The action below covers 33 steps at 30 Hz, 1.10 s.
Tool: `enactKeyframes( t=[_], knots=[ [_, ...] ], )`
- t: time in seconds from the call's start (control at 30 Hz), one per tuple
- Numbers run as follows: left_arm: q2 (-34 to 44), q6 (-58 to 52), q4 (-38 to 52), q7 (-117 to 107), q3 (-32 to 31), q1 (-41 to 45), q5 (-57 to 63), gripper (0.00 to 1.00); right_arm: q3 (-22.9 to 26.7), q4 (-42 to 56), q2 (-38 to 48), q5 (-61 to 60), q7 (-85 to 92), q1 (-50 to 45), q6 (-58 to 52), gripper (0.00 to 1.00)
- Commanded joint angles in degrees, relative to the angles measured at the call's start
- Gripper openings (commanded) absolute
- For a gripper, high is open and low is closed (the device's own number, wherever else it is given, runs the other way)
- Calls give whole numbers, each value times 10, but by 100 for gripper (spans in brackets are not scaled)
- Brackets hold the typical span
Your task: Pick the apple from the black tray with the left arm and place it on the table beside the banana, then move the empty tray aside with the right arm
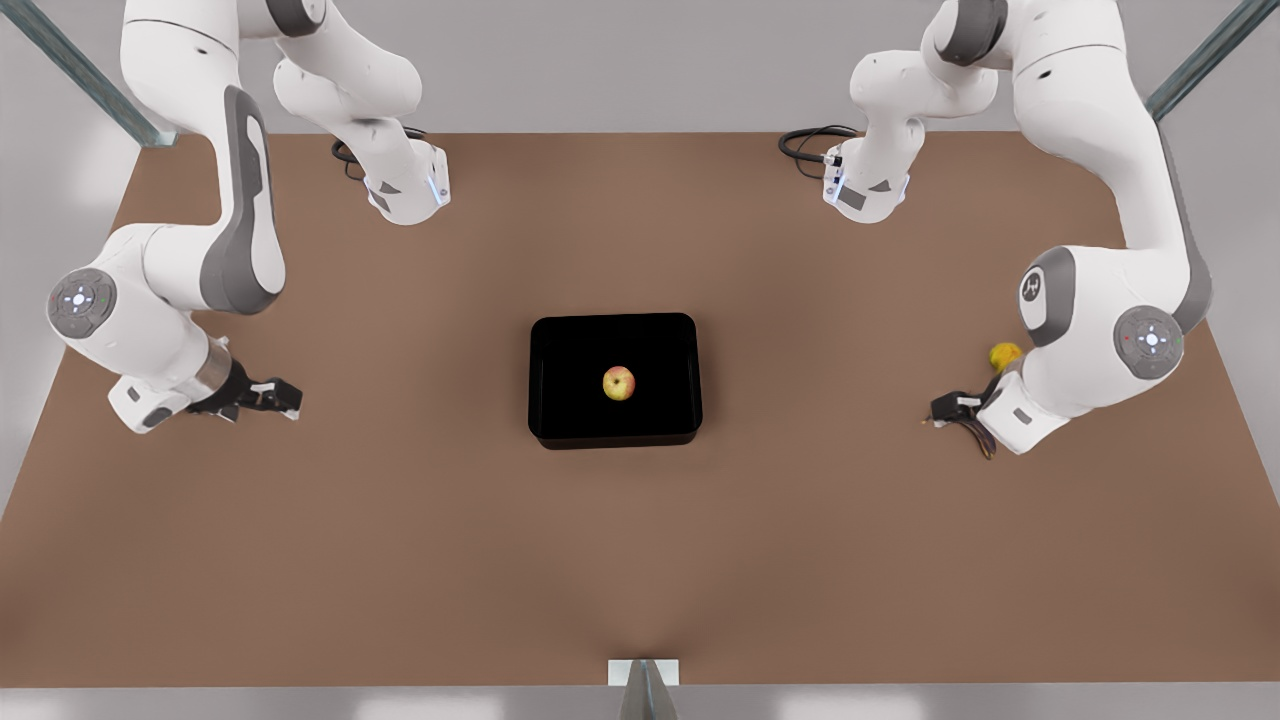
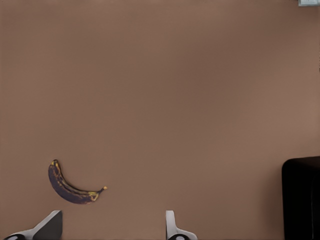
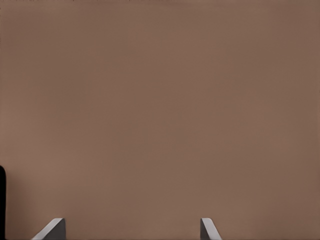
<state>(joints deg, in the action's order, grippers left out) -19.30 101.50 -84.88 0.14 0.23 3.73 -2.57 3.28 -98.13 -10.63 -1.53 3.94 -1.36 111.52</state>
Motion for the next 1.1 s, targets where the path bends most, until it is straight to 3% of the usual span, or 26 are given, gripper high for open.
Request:
enactKeyframes(
  t=[0.0,0.1,0.13,0.17,0.23,0.27,0.3,0.4,0.57,0.7,0.77,0.9,0.97,1.07],
  knots=[
    [-5,42,6,32,0,0,5,100,1,-4,3,-1,19,1,61,100],
    [-10,36,24,11,-1,33,7,100,2,-1,2,19,9,1,61,100],
    [7,24,-5,-19,-1,60,-11,100,2,7,-10,20,9,2,63,100],
    [19,13,-13,-18,-6,60,-110,100,4,30,-30,18,9,6,63,100],
    [-1,11,38,-242,-31,120,-36,100,4,73,-110,20,7,7,69,100],
    [-22,18,60,-261,-37,201,21,100,3,94,-136,20,7,7,69,100],
    [-55,10,92,-343,-37,272,42,100,3,97,-137,20,6,7,69,100],
    [-88,56,91,-627,-43,367,67,100,3,123,-128,19,7,7,57,100],
    [-130,68,83,-702,-45,400,60,100,1,125,-84,19,6,7,-7,100],
    [-178,178,62,-793,-45,414,57,100,-1,125,-77,19,5,7,-33,100],
    [-181,285,15,-808,-44,417,60,100,-1,125,-77,20,5,7,-37,100],
    [-199,310,23,-806,-41,416,92,100,-1,125,-77,21,5,7,-38,100],
    [-258,325,78,-778,-41,417,130,100,-1,125,-77,21,5,7,-37,100],
    [-283,352,77,-761,-41,424,150,100,-2,125,-77,21,5,7,-38,100]
  ],
)
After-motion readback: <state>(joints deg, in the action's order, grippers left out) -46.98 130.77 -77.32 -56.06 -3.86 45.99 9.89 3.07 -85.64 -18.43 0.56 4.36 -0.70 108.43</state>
